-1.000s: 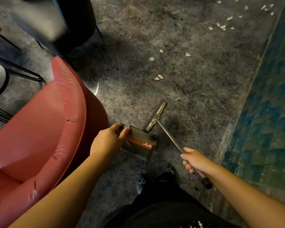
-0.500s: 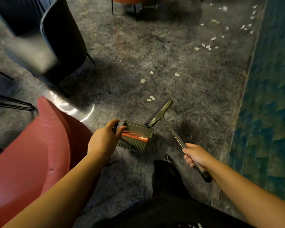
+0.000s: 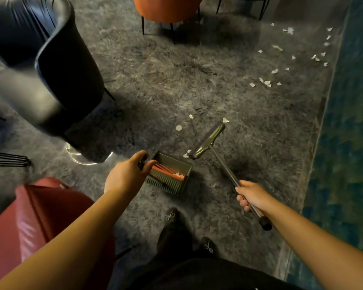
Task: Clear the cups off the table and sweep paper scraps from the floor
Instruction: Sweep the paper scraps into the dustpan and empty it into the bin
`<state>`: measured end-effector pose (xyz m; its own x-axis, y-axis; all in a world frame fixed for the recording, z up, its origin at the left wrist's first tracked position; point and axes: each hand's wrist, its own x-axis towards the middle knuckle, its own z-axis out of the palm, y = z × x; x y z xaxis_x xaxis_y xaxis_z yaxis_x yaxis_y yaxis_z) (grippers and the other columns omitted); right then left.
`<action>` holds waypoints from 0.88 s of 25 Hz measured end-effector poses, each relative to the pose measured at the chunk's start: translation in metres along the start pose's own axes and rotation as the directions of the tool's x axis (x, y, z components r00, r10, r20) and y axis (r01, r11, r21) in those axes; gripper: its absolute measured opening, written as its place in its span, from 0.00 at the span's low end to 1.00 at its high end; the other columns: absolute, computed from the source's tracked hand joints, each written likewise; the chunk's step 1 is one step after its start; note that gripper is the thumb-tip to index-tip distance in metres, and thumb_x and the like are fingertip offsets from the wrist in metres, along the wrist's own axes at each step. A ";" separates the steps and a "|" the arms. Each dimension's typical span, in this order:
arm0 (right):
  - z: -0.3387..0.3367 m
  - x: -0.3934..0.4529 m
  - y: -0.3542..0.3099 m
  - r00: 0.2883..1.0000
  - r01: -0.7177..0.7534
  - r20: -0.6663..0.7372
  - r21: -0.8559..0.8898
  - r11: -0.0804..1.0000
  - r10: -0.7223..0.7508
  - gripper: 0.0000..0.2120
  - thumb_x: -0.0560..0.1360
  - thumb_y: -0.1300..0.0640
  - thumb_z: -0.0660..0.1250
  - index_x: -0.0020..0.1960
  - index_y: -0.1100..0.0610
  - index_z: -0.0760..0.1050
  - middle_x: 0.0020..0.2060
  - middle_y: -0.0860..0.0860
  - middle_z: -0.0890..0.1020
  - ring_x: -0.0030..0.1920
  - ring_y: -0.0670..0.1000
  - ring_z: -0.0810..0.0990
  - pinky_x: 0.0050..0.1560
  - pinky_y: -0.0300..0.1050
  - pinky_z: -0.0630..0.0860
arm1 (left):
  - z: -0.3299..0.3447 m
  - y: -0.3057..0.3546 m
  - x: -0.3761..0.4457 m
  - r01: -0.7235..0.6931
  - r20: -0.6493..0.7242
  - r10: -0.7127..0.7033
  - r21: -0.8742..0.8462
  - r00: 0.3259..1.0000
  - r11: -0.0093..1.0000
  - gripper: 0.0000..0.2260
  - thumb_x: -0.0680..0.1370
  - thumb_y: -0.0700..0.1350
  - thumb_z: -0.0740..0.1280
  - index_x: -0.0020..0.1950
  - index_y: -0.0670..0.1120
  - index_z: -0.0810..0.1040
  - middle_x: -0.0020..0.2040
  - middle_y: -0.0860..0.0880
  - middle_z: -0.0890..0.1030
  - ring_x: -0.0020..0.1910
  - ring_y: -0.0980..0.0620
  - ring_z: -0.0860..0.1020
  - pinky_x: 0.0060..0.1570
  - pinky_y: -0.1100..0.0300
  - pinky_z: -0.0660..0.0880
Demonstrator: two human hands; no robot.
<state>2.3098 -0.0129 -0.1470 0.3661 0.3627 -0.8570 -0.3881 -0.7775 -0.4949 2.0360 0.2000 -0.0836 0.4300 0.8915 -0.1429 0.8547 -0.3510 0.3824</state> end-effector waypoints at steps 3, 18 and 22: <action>0.006 0.025 -0.039 0.999 0.009 -0.031 0.001 1.000 -0.009 0.24 0.81 0.61 0.58 0.76 0.55 0.58 0.30 0.54 0.71 0.18 0.44 0.67 0.19 0.35 0.63 | -0.003 0.008 0.052 -0.052 0.043 0.051 0.021 0.998 0.998 0.21 0.77 0.64 0.61 0.66 0.57 0.73 0.52 0.48 0.83 0.48 0.46 0.81 0.43 0.55 0.78; 0.008 0.166 -0.166 0.995 -0.018 -0.100 -0.123 0.992 0.005 0.24 0.81 0.63 0.57 0.76 0.59 0.57 0.30 0.56 0.70 0.25 0.50 0.67 0.18 0.36 0.65 | 0.016 0.038 0.243 -0.126 0.237 0.096 0.115 0.967 0.985 0.21 0.75 0.66 0.61 0.64 0.59 0.74 0.53 0.51 0.83 0.49 0.48 0.81 0.41 0.56 0.77; 0.014 0.209 -0.173 0.996 -0.091 -0.024 -0.256 0.962 0.087 0.16 0.81 0.64 0.56 0.68 0.65 0.63 0.29 0.56 0.70 0.24 0.50 0.67 0.19 0.37 0.66 | 0.019 0.052 0.266 -0.138 0.234 0.108 0.116 0.966 0.984 0.20 0.75 0.66 0.62 0.62 0.58 0.75 0.49 0.51 0.83 0.45 0.48 0.80 0.38 0.55 0.78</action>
<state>2.4414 0.2050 -0.2430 0.3513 0.2809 -0.8931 -0.1901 -0.9127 -0.3618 2.1999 0.4136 -0.1188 0.5758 0.7564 -0.3102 0.8151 -0.5015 0.2902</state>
